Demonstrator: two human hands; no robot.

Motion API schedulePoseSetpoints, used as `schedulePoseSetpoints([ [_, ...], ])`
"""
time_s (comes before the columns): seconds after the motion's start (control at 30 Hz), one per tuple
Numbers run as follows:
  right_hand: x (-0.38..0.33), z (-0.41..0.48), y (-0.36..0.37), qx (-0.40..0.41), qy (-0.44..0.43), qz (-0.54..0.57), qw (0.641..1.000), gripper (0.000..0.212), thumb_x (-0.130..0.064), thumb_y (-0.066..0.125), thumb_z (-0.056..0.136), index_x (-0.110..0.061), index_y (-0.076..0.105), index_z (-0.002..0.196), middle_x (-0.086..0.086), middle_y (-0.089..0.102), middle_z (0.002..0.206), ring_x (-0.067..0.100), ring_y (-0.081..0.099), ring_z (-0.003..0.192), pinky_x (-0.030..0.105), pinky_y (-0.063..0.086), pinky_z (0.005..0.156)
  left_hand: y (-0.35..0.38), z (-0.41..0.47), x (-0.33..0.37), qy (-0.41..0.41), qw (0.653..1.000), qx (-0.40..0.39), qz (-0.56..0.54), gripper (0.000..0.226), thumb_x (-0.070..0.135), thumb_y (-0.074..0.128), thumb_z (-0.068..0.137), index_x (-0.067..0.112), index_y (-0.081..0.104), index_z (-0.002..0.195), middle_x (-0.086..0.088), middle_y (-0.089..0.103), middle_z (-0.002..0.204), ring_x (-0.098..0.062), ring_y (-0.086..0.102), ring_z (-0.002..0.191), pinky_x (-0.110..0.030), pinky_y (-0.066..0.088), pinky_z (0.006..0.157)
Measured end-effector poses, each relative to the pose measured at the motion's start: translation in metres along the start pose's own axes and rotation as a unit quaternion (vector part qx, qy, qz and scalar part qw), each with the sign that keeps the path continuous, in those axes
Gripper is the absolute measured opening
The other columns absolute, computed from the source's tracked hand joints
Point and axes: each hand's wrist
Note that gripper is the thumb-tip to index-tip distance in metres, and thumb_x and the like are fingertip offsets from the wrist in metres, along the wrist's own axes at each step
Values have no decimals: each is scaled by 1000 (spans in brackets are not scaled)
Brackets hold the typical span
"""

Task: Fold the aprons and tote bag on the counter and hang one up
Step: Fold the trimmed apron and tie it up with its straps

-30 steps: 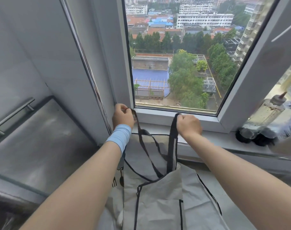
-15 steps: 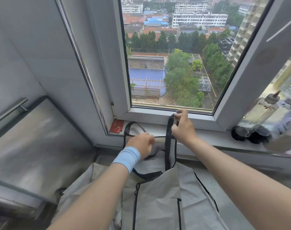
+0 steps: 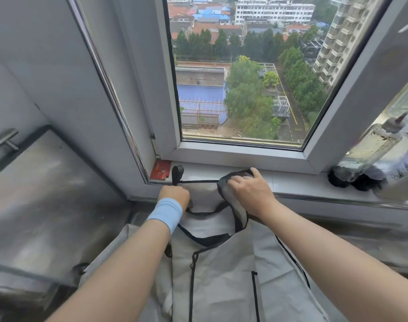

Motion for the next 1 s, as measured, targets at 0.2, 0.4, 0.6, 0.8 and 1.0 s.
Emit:
schedulePoseSetpoints([
  [0.2, 13, 14, -23, 36, 184, 116, 975, 45, -20, 56, 87, -11, 54, 131, 10, 51, 135, 33, 57, 106, 43, 43, 85, -6, 8, -23, -61, 893, 257, -364, 38, 1, 53, 90, 18, 63, 122, -1, 50, 124, -28, 61, 99, -36, 51, 85],
  [0.4, -37, -57, -22, 145, 69, 193, 968, 13, -6, 59, 69, -15, 57, 77, 5, 52, 78, 28, 52, 66, 32, 34, 54, 6, -45, 10, -73, 870, 294, -389, 34, -6, 46, 77, 20, 59, 94, -3, 49, 108, -29, 56, 84, -35, 47, 66],
  [0.6, -115, -145, 29, -176, 30, 257, 950, 52, -19, 54, 82, -21, 49, 134, 10, 40, 142, 33, 46, 125, 42, 44, 91, 78, -88, 74, -24, 935, 20, -354, 31, 17, 48, 92, 25, 56, 121, -2, 51, 127, -27, 53, 117, -38, 45, 95],
  [0.8, -130, -175, 38, -223, -21, 272, 936, 33, -28, 52, 87, -29, 56, 120, -3, 47, 130, 23, 49, 123, 35, 34, 84, 96, -94, 89, -47, 938, 6, -344, 38, 23, 44, 98, 25, 49, 136, -3, 53, 135, -26, 44, 128, -37, 37, 105],
  [1.0, -93, -129, 26, -100, 96, 300, 944, 41, -5, 44, 90, -23, 57, 124, 0, 52, 128, 29, 57, 109, 40, 49, 79, 86, -72, 95, -5, 929, -87, -360, 33, 34, 54, 91, 33, 60, 123, 8, 64, 124, -20, 58, 117, -32, 45, 98],
])
Point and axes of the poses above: each hand's wrist, its own z-axis towards the middle knuckle, its own y-axis out of the palm, x = y × z
